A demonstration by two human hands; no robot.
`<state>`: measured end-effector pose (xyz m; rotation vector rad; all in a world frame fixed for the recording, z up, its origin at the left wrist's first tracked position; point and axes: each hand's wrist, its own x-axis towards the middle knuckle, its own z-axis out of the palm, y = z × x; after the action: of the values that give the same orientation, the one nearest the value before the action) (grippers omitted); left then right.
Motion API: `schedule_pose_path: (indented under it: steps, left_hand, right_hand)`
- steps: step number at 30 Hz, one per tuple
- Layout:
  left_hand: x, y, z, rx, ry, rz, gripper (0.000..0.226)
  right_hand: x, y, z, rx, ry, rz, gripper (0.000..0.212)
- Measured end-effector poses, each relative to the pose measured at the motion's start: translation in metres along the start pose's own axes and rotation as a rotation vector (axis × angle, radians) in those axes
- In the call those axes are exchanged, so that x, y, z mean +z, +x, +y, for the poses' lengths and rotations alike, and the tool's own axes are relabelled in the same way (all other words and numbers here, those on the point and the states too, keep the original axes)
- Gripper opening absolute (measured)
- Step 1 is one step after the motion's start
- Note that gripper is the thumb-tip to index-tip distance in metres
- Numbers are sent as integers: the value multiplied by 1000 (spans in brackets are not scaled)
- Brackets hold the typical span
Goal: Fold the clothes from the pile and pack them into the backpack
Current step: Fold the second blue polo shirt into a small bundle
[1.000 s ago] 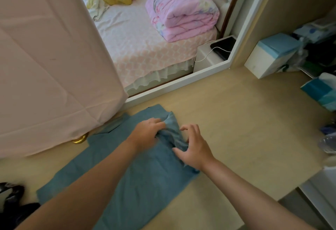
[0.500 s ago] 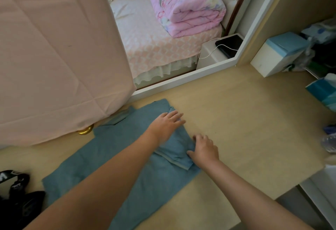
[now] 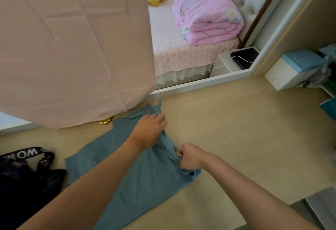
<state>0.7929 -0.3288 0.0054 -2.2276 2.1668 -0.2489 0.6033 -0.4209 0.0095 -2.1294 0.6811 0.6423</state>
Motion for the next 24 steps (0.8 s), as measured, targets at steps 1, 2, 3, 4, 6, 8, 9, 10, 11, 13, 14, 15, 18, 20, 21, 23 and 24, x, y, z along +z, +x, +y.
schedule_pose_path:
  steps: [1, 2, 3, 4, 6, 8, 9, 10, 11, 13, 14, 15, 18, 20, 21, 23, 24]
  left_hand:
    - [0, -19, -2, -79, -15, 5, 25]
    - [3, -37, -4, -156, -29, -38, 26]
    - [6, -55, -7, -226, -31, -124, 29]
    - [10, -74, -9, -292, -29, -235, 35]
    - [16, -108, -9, -428, -32, -393, 49]
    - [19, -131, -6, -574, -106, -384, 52]
    - [19, -137, -2, -620, -141, -359, 51]
    - [21, -141, 2, -636, -169, -326, 49]
    - [25, -148, 6, -636, -202, -289, 48]
    - [32, -152, 17, -607, -275, -285, 56]
    - [35, -155, 21, -605, -308, -326, 61]
    - [37, -156, 24, -600, -330, -399, 62]
    - [36, -145, 24, -592, -275, -428, 50]
    - [30, -126, 14, -554, -248, -272, 39]
    - [30, -114, 8, -505, -229, -208, 35]
    - [32, -87, -5, -369, -194, -149, 37]
    - [32, -72, -10, -287, -173, -180, 43]
  right_hand:
    - [6, 1, -11, -40, -12, -36, 37]
    - [14, 2, -21, -72, -6, -79, 38]
    - [23, 2, -32, -81, 40, -153, 36]
    - [31, 5, -40, -77, 122, -247, 31]
    - [46, 10, -53, -72, 200, -309, 16]
    - [54, 17, -59, -145, 103, -88, 2]
    - [56, 22, -58, -179, -8, 70, 10]
    - [59, 27, -56, -212, -158, 200, 20]
    - [63, 31, -58, -239, -300, 276, 31]
    - [71, 37, -50, -238, -449, 264, 59]
    - [77, 41, -46, -222, -485, 211, 72]
    - [81, 43, -42, -198, -513, 159, 82]
    - [86, 46, -28, -168, -525, 122, 89]
    - [84, 46, -26, -172, -515, 179, 86]
    - [82, 46, -24, -162, -509, 218, 84]
    - [79, 46, -19, -115, -496, 291, 82]
    - [77, 45, -15, -88, -497, 302, 83]
